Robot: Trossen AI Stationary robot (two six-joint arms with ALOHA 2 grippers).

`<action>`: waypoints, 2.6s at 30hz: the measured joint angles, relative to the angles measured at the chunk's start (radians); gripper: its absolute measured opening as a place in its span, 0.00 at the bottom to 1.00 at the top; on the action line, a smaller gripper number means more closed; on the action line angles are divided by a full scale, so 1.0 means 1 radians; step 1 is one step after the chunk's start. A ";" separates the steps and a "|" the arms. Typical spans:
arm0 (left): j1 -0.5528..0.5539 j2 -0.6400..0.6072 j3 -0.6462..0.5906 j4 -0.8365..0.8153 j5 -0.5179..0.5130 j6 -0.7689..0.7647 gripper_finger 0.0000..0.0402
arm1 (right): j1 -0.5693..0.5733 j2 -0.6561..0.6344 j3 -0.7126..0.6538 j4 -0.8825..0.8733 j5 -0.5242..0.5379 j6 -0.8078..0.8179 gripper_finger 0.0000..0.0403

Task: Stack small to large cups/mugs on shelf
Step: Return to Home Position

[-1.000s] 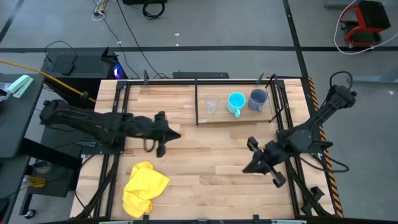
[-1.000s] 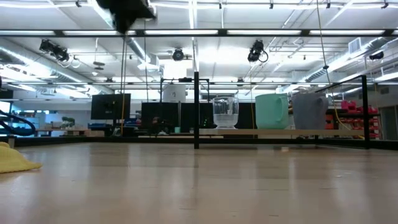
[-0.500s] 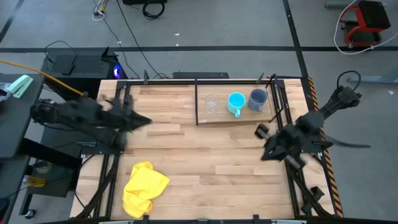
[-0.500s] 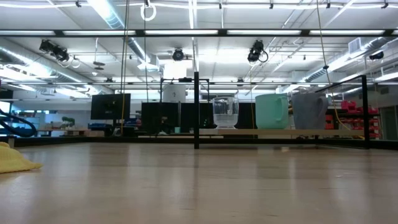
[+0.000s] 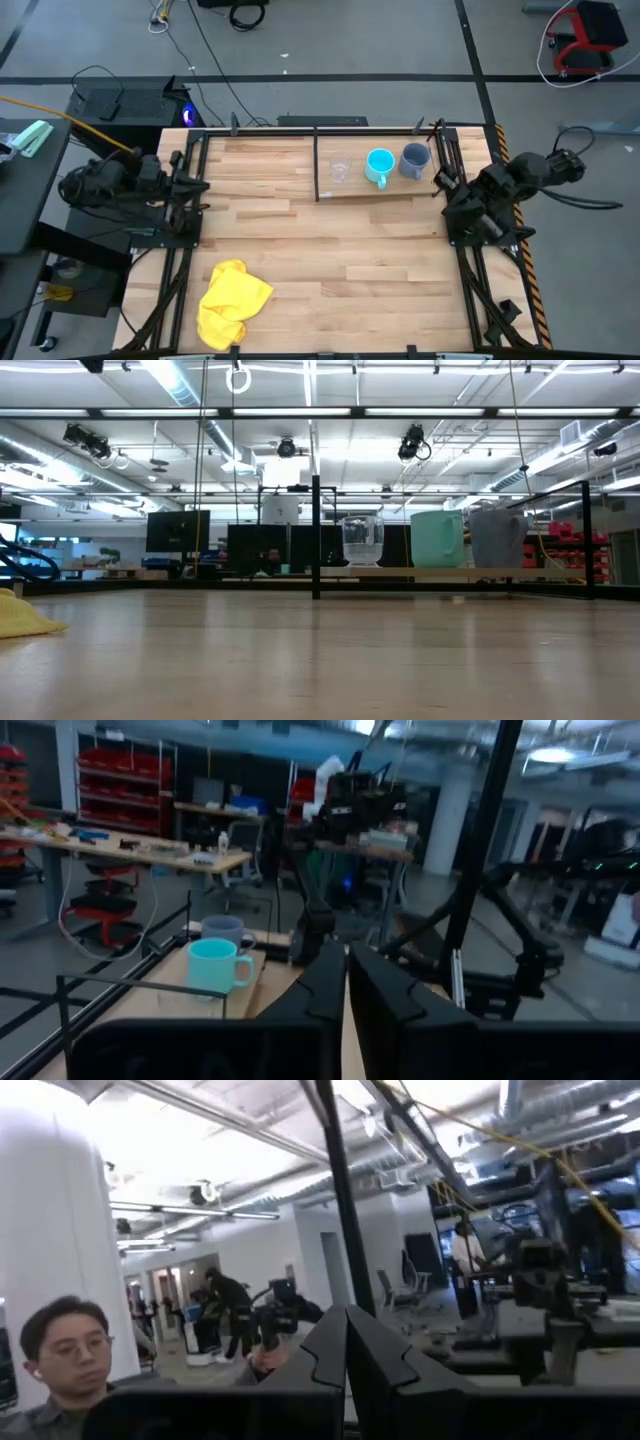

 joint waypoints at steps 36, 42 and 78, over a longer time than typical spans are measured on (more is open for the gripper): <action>0.001 -0.190 -0.482 0.199 -0.081 -0.047 0.07 | -0.015 -0.426 -0.679 0.524 0.072 0.069 0.04; 0.001 -0.189 -0.530 0.209 -0.082 -0.054 0.06 | -0.015 -0.415 -0.688 0.488 0.110 0.071 0.04; 0.001 -0.182 -0.619 0.217 -0.100 0.062 0.08 | -0.015 -0.409 -0.687 -0.098 0.123 -0.019 0.04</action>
